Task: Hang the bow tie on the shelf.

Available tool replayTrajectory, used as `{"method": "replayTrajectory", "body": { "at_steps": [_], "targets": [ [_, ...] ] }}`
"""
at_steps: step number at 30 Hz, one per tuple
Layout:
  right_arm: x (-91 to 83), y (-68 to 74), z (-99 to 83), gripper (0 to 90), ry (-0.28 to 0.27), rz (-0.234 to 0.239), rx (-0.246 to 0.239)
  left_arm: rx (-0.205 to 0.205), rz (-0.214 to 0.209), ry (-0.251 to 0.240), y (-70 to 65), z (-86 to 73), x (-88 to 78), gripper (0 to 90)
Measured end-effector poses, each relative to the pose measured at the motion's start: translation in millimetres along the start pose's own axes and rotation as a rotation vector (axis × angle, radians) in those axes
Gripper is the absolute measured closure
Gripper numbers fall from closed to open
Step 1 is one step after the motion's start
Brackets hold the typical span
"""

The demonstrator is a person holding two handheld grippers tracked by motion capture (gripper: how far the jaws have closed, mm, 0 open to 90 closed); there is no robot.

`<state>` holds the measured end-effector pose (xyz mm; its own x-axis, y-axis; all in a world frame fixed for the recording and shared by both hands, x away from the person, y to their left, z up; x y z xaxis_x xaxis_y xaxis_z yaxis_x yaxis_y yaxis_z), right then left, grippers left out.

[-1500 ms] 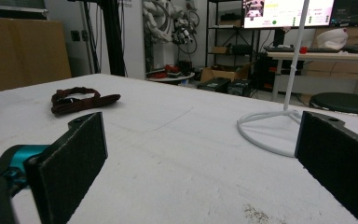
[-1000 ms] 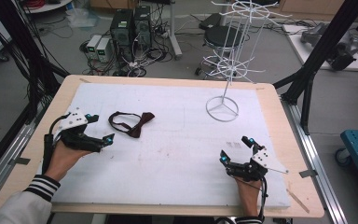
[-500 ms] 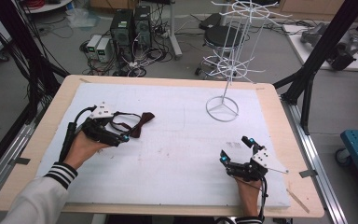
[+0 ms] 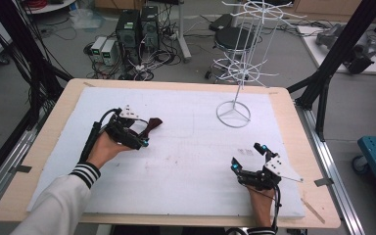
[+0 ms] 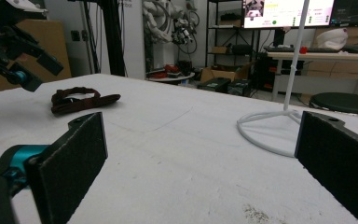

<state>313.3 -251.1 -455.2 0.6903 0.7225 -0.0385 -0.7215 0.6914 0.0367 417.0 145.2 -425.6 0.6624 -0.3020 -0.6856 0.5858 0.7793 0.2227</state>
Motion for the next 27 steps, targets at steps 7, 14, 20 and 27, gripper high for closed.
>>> {"method": "replayTrajectory", "body": {
  "at_steps": [7, 14, 20, 27],
  "targets": [
    [0.0, 0.0, 0.0, 1.6, 0.000, 0.000, 0.000, 0.021, 0.013, 0.055, -6.1, 1.8, 14.8, 4.9],
    [0.2, 0.2, 0.1, 1.6, -0.001, -0.001, 0.000, 0.011, 0.015, 0.137, -5.7, -4.7, 29.8, 4.9],
    [0.0, 0.1, 0.0, 1.6, 0.000, 0.001, 0.001, -0.001, 0.033, 0.161, -3.0, -7.8, 34.9, 10.8],
    [0.0, 0.2, 0.0, 1.6, 0.002, 0.000, 0.000, 0.000, 0.046, 0.190, -4.2, -10.6, 40.2, 14.6]
  ]
}}
Point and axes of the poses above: each handheld gripper's, and its own axes: x roughly forward along the jaws, z roughly out of its top, y roughly to its left, the point moved 5 cm from there along x, roughly forward along the jaws, and after that the axes turned 13 degrees about z, right-handed, at the moved point
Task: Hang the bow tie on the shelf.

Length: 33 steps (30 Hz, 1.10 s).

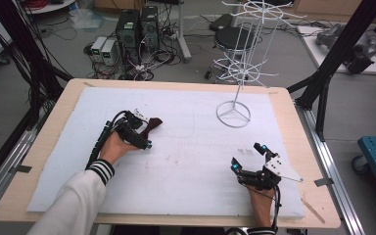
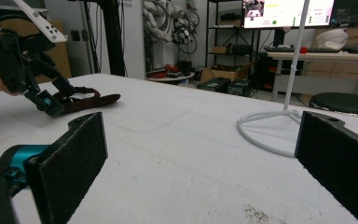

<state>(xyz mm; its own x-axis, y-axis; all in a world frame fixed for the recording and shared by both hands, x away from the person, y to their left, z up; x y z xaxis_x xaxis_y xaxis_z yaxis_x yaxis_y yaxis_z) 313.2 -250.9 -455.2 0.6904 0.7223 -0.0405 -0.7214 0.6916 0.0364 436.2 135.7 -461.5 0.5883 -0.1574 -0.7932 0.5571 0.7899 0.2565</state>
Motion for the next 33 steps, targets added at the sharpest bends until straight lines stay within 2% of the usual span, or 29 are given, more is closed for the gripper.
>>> {"method": "replayTrajectory", "body": {
  "at_steps": [2, 5, 7, 8, 12, 16, 17, 20, 28, 33],
  "targets": [
    [0.0, 0.2, 0.0, 1.6, 0.000, 0.001, 0.000, -0.006, -0.005, 0.010, 0.1, -0.3, 0.6, 21.6],
    [0.0, 0.0, 0.0, 1.6, 0.000, 0.001, 0.000, -0.020, 0.000, 0.019, 1.6, -0.9, 1.4, 23.9],
    [0.0, -0.1, 0.0, 1.6, -0.001, 0.001, 0.000, -0.031, -0.014, 0.033, 1.4, -1.8, 2.2, 26.0],
    [0.1, 0.1, 0.0, 1.6, 0.000, 0.002, -0.003, -0.034, -0.016, 0.032, 1.3, -1.9, 2.5, 32.1],
    [0.1, 0.0, 0.1, 1.6, 0.000, 0.002, -0.005, -0.046, -0.005, 0.031, 2.6, -1.0, 1.5, 40.9],
    [0.1, 0.4, -0.1, 1.6, 0.002, 0.003, -0.002, -0.056, 0.007, 0.028, 6.0, -1.4, 0.6, 57.5],
    [0.1, 0.4, -0.1, 1.6, 0.002, 0.003, -0.002, -0.052, 0.017, 0.024, 7.5, -1.3, -0.3, 57.5],
    [0.2, 0.4, -0.1, 1.6, 0.002, 0.003, -0.003, -0.054, 0.012, 0.017, 10.4, -1.2, -2.5, 76.1],
    [0.2, 0.1, 0.0, 1.6, 0.001, 0.003, -0.006, -0.020, 0.025, 0.004, 9.8, -1.0, -4.1, 79.5],
    [0.1, -0.1, 0.0, 1.6, -0.001, 0.001, -0.004, -0.020, 0.006, -0.020, 8.7, -0.8, -7.7, 79.7]
  ]
}}
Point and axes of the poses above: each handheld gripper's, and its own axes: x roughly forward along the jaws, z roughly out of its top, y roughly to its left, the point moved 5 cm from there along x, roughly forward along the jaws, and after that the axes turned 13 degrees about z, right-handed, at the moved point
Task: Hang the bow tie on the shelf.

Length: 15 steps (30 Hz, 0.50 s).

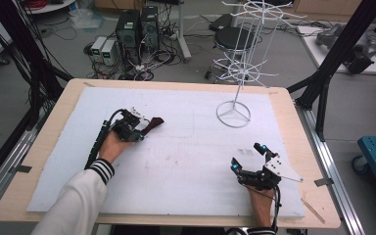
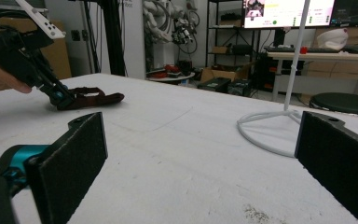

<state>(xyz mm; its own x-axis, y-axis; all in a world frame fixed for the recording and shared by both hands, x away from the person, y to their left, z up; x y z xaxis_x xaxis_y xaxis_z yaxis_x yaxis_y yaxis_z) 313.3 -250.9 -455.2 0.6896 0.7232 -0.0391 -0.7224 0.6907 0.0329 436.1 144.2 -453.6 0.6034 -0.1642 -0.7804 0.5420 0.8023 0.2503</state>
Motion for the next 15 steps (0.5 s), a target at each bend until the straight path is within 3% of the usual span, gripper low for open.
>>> {"method": "replayTrajectory", "body": {
  "at_steps": [9, 15],
  "targets": [
    [0.0, 0.1, 0.2, 1.6, 0.000, 0.004, -0.001, -0.020, -0.058, -0.124, 2.2, 2.6, -21.3, 79.6],
    [0.2, 0.4, 0.6, 1.6, -0.002, 0.009, -0.006, -0.007, -0.108, -0.213, 2.3, 6.0, -45.5, 79.5]
  ]
}}
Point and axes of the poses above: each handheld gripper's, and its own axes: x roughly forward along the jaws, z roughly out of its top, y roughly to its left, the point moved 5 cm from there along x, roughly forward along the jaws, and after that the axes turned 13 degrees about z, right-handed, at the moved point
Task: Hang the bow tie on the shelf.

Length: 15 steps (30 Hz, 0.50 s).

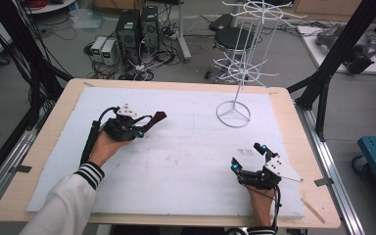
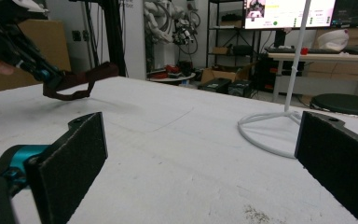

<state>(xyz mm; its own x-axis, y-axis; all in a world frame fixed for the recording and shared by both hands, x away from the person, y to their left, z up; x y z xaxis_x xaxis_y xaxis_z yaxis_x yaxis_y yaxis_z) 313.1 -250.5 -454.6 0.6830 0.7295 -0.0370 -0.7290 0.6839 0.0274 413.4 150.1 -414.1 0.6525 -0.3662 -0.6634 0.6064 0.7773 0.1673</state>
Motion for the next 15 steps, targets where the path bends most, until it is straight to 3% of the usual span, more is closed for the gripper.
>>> {"method": "replayTrajectory", "body": {
  "at_steps": [2, 7, 15],
  "targets": [
    [0.3, 0.5, 0.0, 1.6, 0.003, 0.005, -0.004, 0.001, -0.005, -0.031, -0.1, 2.2, -6.1, 79.5],
    [0.2, 0.7, 0.0, 1.6, 0.015, 0.012, 0.002, 0.008, -0.066, -0.110, -1.6, 7.0, -17.6, 79.4],
    [1.6, 2.6, 3.8, 1.6, 0.042, 0.032, -0.002, 0.033, -0.140, -0.163, -14.2, 11.6, -28.1, 79.4]
  ]
}}
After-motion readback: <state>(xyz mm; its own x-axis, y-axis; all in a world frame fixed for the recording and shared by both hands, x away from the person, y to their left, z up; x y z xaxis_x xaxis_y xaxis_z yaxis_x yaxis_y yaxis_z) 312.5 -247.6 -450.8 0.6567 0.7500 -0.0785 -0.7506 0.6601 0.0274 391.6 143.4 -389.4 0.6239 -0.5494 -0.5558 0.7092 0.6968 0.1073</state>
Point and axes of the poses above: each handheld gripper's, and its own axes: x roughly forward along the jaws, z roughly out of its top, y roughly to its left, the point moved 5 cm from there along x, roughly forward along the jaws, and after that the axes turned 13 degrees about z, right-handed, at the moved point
